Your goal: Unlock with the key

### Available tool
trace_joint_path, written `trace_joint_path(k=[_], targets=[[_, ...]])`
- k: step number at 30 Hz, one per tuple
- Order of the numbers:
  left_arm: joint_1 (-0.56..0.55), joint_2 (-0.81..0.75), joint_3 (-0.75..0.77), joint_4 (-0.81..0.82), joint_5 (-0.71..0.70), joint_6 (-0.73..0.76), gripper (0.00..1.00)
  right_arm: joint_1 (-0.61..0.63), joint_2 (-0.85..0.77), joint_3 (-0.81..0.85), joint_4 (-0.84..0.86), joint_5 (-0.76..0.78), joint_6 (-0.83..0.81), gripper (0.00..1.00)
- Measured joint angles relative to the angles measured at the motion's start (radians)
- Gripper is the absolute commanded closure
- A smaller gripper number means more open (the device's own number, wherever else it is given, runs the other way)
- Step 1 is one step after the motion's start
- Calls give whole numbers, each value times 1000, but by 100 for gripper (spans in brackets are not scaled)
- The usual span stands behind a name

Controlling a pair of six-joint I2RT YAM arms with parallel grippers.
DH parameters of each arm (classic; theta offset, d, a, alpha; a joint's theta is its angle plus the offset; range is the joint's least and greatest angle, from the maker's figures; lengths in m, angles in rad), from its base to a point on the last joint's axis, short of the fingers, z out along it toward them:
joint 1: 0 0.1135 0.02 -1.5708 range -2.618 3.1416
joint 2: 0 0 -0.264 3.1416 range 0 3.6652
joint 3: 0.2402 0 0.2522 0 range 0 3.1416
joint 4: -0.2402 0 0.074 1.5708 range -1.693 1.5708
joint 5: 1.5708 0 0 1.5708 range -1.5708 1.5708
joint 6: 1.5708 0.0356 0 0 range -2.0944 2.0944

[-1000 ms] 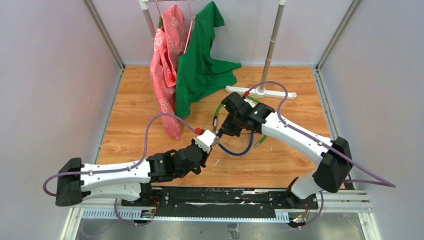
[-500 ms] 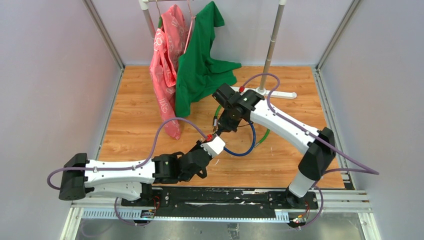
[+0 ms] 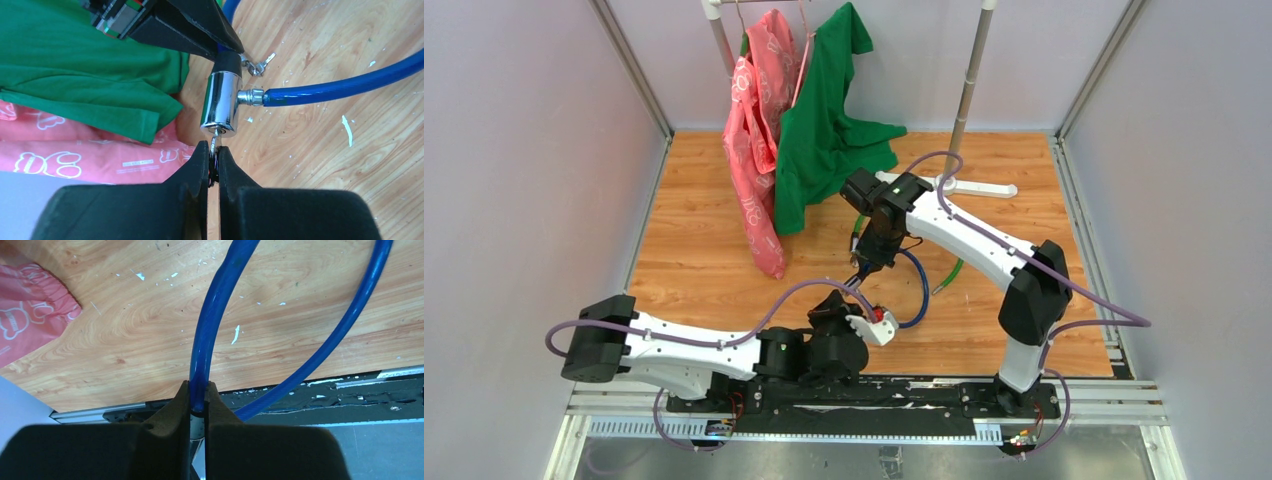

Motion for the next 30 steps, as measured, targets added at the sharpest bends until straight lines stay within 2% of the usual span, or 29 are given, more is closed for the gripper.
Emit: trace_joint_path(k=[8,30], targets=[[-32,39,1,10,-32,39,100,-13,63,-16,13,-75,-38,100],[-32,29,1,4,-61,-40,100,-16,29,-18,35,-65,-64,100]])
